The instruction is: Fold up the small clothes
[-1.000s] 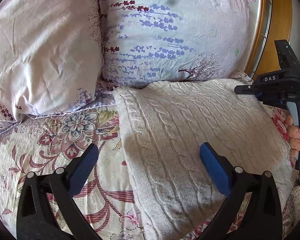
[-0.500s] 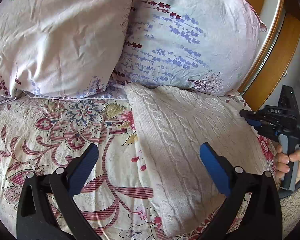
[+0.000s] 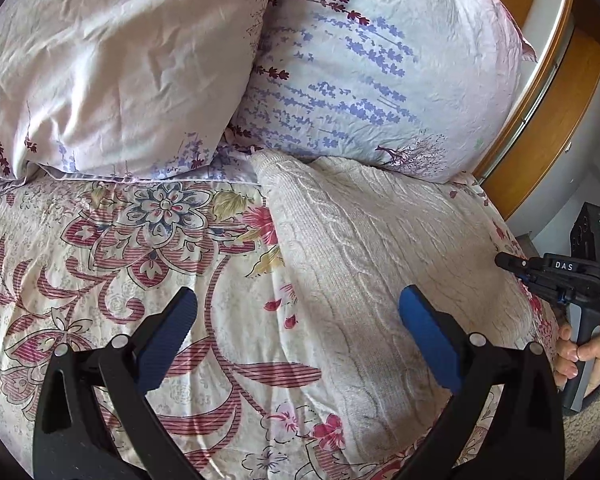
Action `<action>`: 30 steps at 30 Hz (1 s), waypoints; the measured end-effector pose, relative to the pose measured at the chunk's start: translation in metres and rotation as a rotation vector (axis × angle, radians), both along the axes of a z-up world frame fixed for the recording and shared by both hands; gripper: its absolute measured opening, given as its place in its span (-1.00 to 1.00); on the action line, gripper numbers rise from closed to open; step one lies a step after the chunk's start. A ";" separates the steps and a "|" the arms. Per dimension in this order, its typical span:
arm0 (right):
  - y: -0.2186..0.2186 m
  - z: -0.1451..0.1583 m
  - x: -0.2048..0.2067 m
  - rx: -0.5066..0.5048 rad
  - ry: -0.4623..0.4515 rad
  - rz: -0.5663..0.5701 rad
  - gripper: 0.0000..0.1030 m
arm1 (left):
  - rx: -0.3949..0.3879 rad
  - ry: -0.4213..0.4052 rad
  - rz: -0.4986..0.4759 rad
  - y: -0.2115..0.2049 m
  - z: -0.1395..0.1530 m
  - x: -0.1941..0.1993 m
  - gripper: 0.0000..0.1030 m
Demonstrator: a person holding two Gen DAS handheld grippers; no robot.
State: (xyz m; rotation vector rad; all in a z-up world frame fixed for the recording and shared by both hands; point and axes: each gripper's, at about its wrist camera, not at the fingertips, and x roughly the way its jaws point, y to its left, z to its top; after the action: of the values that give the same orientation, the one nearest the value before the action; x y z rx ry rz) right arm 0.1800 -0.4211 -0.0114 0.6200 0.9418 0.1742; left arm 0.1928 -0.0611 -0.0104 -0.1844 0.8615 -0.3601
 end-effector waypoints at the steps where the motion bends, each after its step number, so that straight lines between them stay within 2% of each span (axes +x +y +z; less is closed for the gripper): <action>1: 0.000 -0.003 0.000 0.020 0.015 0.012 -0.87 | 0.001 0.000 -0.001 0.000 0.000 0.000 0.96; 4: 0.002 0.002 -0.016 0.074 -0.019 0.056 -0.80 | 0.004 -0.008 -0.002 0.002 0.001 -0.002 0.96; 7: -0.001 0.012 -0.045 0.128 -0.050 0.062 -0.34 | -0.018 0.003 -0.009 0.005 0.000 -0.001 0.96; 8: 0.000 0.016 -0.054 0.114 -0.061 0.066 -0.33 | -0.025 0.007 -0.010 0.005 0.000 -0.002 0.96; 11: 0.004 0.014 -0.071 0.089 -0.053 0.084 -0.33 | -0.028 0.011 -0.019 0.005 0.000 -0.003 0.96; 15: 0.019 -0.003 -0.076 0.032 -0.005 0.117 -0.35 | -0.020 0.009 -0.027 0.001 0.000 -0.004 0.96; 16: 0.024 -0.006 -0.076 0.015 -0.014 0.122 -0.64 | -0.020 0.010 -0.027 0.001 -0.001 -0.004 0.96; 17: 0.028 -0.005 -0.076 -0.014 -0.032 0.125 -0.77 | -0.020 0.012 -0.027 0.001 -0.001 -0.003 0.96; 20: 0.022 0.012 -0.083 -0.042 -0.100 0.060 -0.82 | -0.025 0.016 -0.028 0.002 -0.003 -0.003 0.96; 22: 0.012 0.020 -0.085 -0.044 -0.116 0.036 -0.82 | -0.031 0.013 -0.029 0.003 -0.003 -0.003 0.96; 26: 0.016 -0.004 -0.082 -0.074 -0.013 0.056 -0.82 | -0.057 0.012 -0.007 0.007 -0.004 -0.002 0.96; 30: 0.016 -0.007 -0.080 -0.044 -0.014 0.063 -0.80 | -0.137 0.083 0.037 0.015 -0.012 0.005 0.96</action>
State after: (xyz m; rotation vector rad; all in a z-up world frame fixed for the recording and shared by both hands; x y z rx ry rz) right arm 0.0999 -0.4052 -0.0183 0.5481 0.9496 0.2129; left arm 0.1977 -0.0460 -0.0219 -0.3437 0.9142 -0.3792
